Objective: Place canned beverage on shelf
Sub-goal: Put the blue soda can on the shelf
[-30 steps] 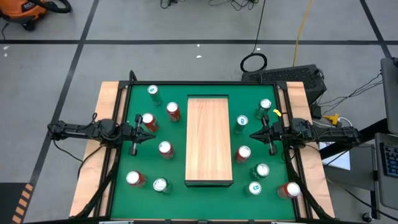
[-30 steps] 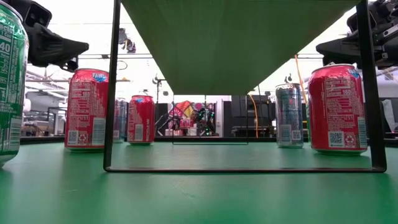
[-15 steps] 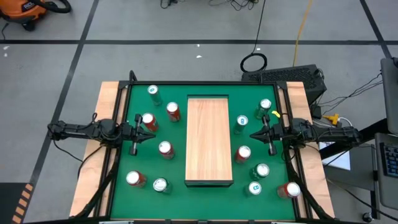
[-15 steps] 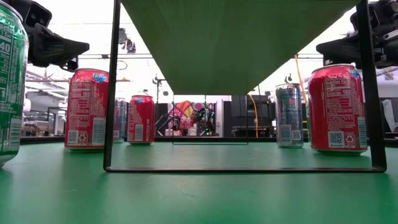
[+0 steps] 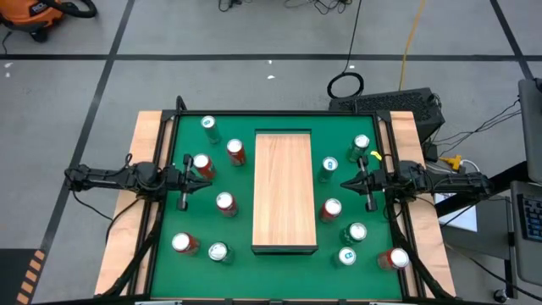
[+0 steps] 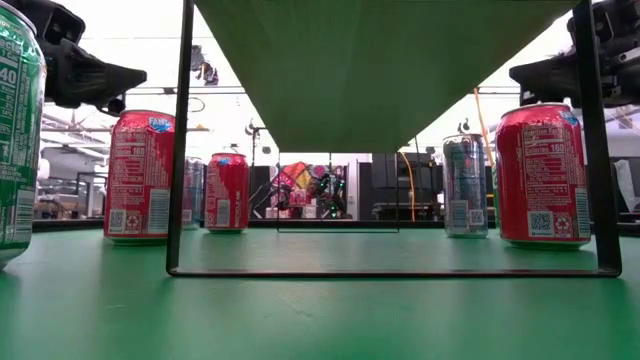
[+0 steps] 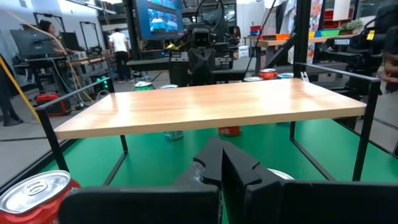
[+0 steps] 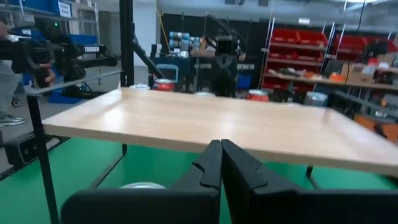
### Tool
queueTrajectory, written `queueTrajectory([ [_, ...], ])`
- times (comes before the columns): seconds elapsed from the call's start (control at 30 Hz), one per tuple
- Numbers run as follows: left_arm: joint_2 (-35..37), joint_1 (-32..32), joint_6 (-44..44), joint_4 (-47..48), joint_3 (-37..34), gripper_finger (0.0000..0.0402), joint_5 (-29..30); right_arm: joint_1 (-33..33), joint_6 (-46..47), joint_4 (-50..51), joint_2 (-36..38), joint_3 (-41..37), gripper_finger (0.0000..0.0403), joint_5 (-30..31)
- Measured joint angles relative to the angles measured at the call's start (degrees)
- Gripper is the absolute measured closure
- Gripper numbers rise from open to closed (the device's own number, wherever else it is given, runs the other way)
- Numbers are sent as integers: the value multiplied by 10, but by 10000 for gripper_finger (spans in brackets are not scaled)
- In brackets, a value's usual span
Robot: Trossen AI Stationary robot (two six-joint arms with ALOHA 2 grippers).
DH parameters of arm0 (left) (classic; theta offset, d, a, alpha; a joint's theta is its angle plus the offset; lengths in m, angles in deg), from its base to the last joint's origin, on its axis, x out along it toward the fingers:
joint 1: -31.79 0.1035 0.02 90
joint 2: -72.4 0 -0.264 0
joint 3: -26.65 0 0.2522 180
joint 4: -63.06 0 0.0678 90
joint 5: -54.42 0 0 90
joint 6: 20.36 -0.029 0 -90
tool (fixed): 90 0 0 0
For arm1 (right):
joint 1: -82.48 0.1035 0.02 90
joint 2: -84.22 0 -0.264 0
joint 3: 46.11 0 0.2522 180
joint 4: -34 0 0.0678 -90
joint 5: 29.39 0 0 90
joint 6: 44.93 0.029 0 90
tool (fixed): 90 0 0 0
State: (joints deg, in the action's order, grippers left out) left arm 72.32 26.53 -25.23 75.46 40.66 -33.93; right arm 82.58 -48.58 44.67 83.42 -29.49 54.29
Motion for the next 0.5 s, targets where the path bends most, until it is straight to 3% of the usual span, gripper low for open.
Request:
queueTrajectory([
  [0.23, 0, 0, 0, 0, 0, 402, 0, 0, 0, 67, -8, 84, 403, 4],
  [0.5, 0, 0, 0, 0, 0, 402, 1, 0, 17, 129, -67, 186, 403, 5],
])
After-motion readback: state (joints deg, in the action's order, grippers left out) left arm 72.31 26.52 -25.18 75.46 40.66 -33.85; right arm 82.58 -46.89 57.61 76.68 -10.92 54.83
